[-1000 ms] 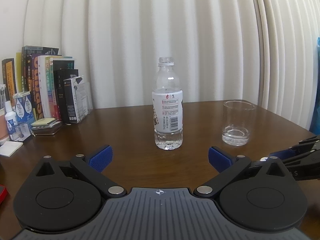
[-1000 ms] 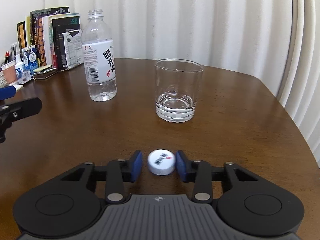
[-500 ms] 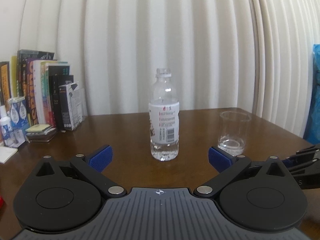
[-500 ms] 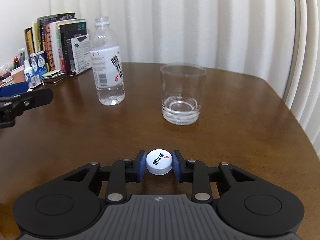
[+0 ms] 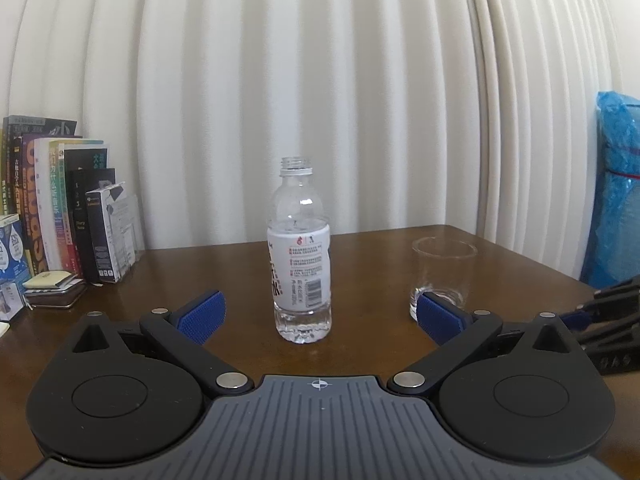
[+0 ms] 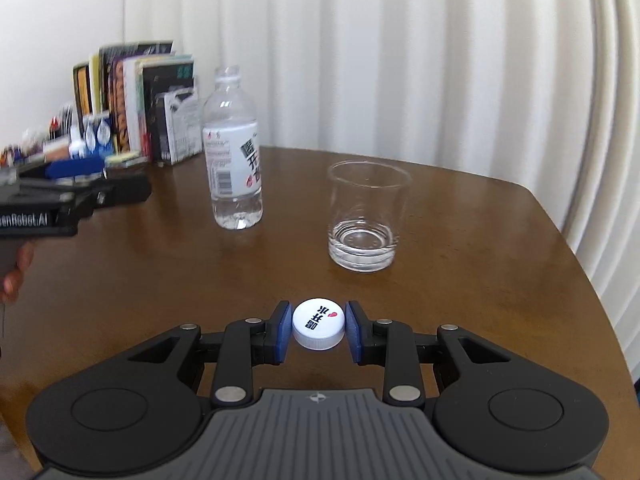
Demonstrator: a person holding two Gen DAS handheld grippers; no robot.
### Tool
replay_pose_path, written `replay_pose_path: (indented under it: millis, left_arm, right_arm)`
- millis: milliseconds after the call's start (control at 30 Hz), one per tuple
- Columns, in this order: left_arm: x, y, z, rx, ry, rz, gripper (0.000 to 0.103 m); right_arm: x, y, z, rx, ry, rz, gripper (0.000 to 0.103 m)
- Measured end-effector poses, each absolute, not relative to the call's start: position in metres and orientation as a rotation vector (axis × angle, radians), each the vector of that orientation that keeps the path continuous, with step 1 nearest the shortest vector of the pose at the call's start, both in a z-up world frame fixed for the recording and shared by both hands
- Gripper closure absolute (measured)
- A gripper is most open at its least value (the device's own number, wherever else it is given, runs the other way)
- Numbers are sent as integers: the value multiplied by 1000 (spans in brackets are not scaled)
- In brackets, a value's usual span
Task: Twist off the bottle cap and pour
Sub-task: 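Lift the white cap with the right tool while the left tool approaches the bottle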
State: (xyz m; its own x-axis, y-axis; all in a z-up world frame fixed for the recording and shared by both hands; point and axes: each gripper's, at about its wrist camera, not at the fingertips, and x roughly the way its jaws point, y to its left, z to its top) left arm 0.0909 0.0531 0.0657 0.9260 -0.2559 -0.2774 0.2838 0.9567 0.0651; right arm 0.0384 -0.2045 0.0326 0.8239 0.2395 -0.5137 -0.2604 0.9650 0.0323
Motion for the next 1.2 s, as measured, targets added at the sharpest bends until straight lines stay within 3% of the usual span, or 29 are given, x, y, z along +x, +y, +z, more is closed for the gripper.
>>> replay_pose_path:
  millis: [533,667,867,1200]
  left_arm:
    - [5,63,69,-17,220,-297,0]
    - [-10,48,75,134,147,-258,0]
    - [-24,43,105,199,34,-247,0]
    - [-10,42,123,184,49,-253,0]
  right_arm:
    - [-40,-210,9,-33,422,265,72]
    - [-36,-230,9,140,416,291,72]
    - [-43,-248,51,115,283,270,72]
    - [-37,-236,111,-32,215,329,71]
